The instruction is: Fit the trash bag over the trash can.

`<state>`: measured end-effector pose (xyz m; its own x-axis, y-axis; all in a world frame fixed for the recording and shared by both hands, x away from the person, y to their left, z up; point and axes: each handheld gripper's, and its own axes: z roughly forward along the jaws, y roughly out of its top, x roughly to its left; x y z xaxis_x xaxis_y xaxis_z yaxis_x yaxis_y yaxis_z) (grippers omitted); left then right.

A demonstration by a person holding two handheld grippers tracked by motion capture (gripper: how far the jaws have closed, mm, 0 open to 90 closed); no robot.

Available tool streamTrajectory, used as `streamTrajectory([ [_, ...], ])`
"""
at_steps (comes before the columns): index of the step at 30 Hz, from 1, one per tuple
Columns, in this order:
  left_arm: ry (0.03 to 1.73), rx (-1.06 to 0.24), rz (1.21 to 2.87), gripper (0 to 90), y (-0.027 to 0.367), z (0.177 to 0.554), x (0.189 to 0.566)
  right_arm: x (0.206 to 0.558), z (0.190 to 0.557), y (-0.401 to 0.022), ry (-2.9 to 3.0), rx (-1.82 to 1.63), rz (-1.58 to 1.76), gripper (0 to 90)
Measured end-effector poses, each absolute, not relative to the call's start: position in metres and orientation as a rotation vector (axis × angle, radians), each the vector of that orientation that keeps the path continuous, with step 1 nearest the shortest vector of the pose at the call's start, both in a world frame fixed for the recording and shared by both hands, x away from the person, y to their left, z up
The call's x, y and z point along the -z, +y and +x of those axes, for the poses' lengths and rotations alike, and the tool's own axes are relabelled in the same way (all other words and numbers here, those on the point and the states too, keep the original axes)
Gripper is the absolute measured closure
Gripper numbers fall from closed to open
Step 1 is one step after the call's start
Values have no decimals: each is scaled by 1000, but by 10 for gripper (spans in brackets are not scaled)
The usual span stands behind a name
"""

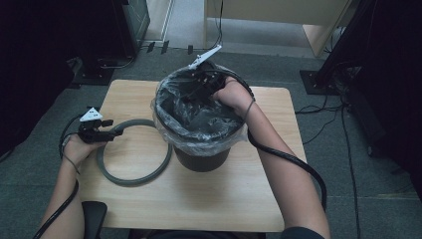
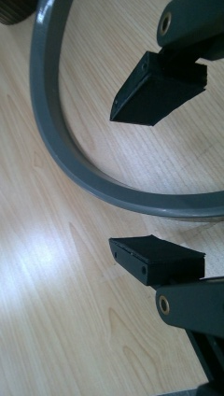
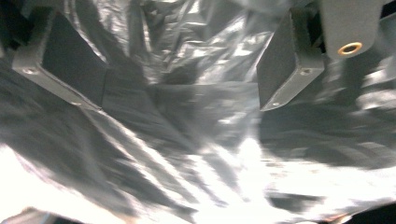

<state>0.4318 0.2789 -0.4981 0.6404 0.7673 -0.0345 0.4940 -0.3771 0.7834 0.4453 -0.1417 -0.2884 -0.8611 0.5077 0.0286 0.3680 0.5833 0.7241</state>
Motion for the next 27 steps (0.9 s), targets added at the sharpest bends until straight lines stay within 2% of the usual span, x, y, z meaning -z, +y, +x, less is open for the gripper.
streamTrajectory([
  [7, 1015, -410, 2041, 340, 283, 433, 504, 288, 419, -123, 2729, -1189, 585, 145],
  [11, 1014, -398, 2039, 347, 283, 432, 505, 298, 421, -106, 2795, -1210, 635, 163],
  [15, 1020, -385, 2044, 348, 284, 433, 509, 304, 433, -98, 2770, -1190, 611, 140],
  [21, 1004, -368, 2076, 346, 281, 434, 513, 313, 449, -101, 2713, -1157, 711, 143],
  [27, 990, -381, 2091, 346, 279, 433, 514, 289, 436, -124, 2760, -1151, 617, 154],
])
